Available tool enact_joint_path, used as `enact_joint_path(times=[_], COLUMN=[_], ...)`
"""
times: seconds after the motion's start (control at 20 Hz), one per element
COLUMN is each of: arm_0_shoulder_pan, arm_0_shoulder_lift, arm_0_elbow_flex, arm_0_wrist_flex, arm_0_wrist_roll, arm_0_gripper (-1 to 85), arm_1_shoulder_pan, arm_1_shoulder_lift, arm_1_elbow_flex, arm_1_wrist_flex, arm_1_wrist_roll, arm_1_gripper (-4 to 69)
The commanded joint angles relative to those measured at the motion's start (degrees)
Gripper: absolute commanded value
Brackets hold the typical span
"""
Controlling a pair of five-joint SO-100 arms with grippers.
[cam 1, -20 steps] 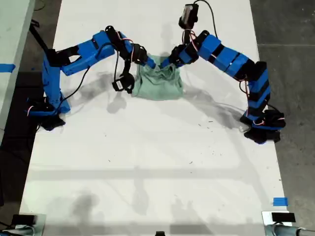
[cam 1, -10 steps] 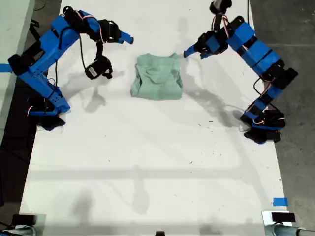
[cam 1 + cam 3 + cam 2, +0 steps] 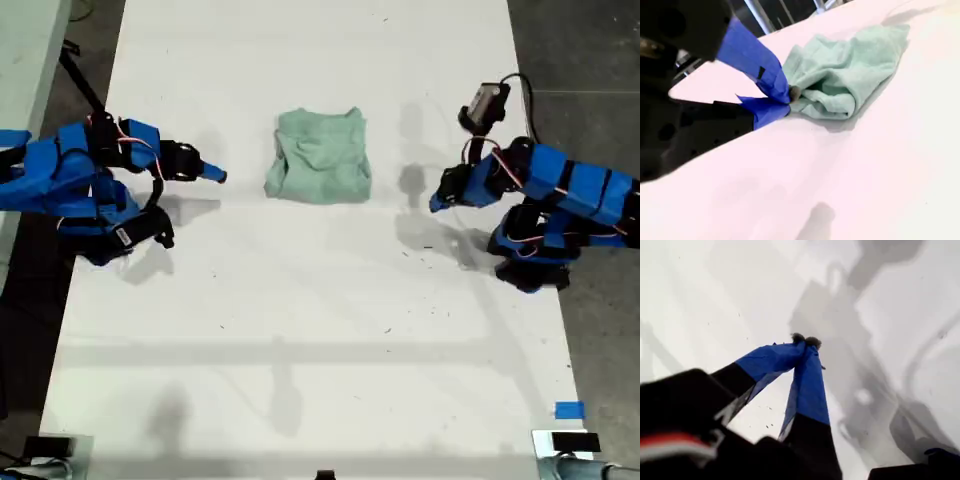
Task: Fold t-shirt
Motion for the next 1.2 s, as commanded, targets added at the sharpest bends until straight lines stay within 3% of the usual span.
enact_joint_path(times=[0.0, 0.15, 0.35, 0.75, 1.15], arm_0_shoulder_pan=[1.67, 0.26, 2.46, 1.58, 1.49], arm_0_shoulder_lift=[23.82, 39.55, 39.9, 39.9, 39.9], arm_0_elbow_flex=[13.8, 21.36, 25.66, 25.75, 25.84], arm_0_wrist_flex=[1.93, 11.87, 10.11, 12.74, 12.74], arm_0_wrist_roll=[-3.96, -8.53, -13.18, -13.97, -13.97], arm_0_gripper=[0.0, 0.0, 0.0, 0.7, 0.7], arm_1_shoulder_pan=[-4.48, -7.29, -8.44, -4.75, 0.7], arm_1_shoulder_lift=[10.72, 4.66, -25.66, -74.79, -93.25], arm_1_elbow_flex=[7.38, 3.96, -19.07, -76.64, -88.59], arm_1_wrist_flex=[-2.72, -10.72, -21.53, -19.86, -24.08], arm_1_wrist_roll=[3.78, 1.14, -4.66, -16.35, -18.28], arm_1_gripper=[-1.1, -1.0, -1.0, -1.0, -1.0])
